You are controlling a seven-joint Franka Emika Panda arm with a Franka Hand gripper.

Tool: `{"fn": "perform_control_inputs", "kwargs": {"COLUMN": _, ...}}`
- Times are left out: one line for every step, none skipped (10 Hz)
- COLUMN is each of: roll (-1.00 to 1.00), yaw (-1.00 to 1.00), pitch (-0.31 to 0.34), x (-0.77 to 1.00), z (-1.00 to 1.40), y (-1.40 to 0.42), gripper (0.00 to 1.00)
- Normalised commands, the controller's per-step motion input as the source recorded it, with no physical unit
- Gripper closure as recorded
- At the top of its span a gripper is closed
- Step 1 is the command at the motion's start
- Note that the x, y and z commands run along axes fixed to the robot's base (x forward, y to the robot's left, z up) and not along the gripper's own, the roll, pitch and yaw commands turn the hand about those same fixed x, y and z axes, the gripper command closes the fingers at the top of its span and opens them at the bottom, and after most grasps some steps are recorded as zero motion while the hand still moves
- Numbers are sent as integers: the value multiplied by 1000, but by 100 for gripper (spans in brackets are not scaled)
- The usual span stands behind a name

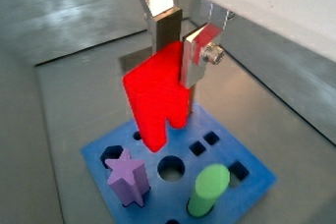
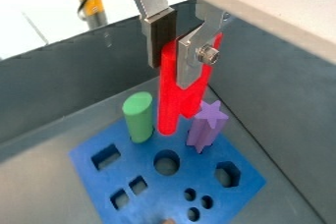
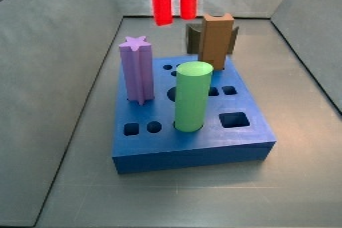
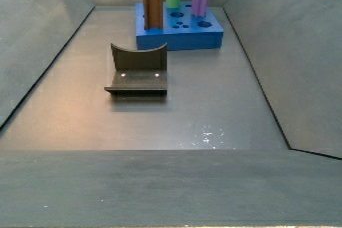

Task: Pick up the square-circle object. Move up. Place the square-circle object on the fixture. Regrasp the square-circle object. Move to above the board. Insert the square-circle object.
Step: Insert the square-circle object.

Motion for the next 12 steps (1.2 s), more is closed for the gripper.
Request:
{"fn": "perform_control_inputs", "kwargs": {"roll": 119, "yaw": -463, "pitch": 6, "x": -206, "z": -60, "y": -554, "gripper": 100}}
{"fn": "perform_control_inputs", "kwargs": {"roll": 130, "yaw": -466, "pitch": 33, "x": -111, "z": -114, "y": -660, "gripper": 100}}
{"fn": "perform_control_inputs", "kwargs": {"roll": 157, "yaw": -437, "pitch": 27, "x": -106, "z": -137, "y": -680, "gripper": 100}}
{"fn": "perform_control_inputs", "kwargs": {"roll": 176, "yaw": -31, "pitch": 0, "x": 0, "z": 0, "y": -346, "gripper": 100}}
{"fn": "perform_control_inputs", "kwargs": {"roll": 96, "yaw": 0, "pitch": 0, "x": 0, "z": -49, "y": -114, "gripper": 100}}
{"fn": "perform_control_inputs", "kwargs": {"roll": 99, "yaw": -6, "pitch": -6, "x": 371, "z": -774, "y": -229, "gripper": 100}}
{"fn": "perform_control_inputs", "kwargs": {"roll": 44, "yaw": -60, "pitch": 0, "x": 423, "z": -1000, "y": -151, "gripper": 100}}
{"fn": "perform_control_inputs", "kwargs": {"roll": 60, "yaw": -69, "pitch": -56, "x": 131, "z": -1000, "y": -326, "gripper": 100}}
{"fn": "perform_control_inputs", "kwargs": {"roll": 0, "yaw": -6, "pitch": -39, "x": 0, "z": 0, "y": -126, "gripper": 100}}
{"fn": "perform_control_inputs", "kwargs": {"roll": 46, "yaw": 0, "pitch": 0, "x": 0, "z": 0, "y": -40, "gripper": 100}}
{"fn": "perform_control_inputs", "kwargs": {"roll": 113, "yaw": 0, "pitch": -6, "x": 89, "z": -966, "y": -180, "gripper": 100}}
{"fn": "perform_control_inputs", "kwargs": {"roll": 41, "yaw": 0, "pitch": -67, "x": 69, "z": -1000, "y": -257, "gripper": 100}}
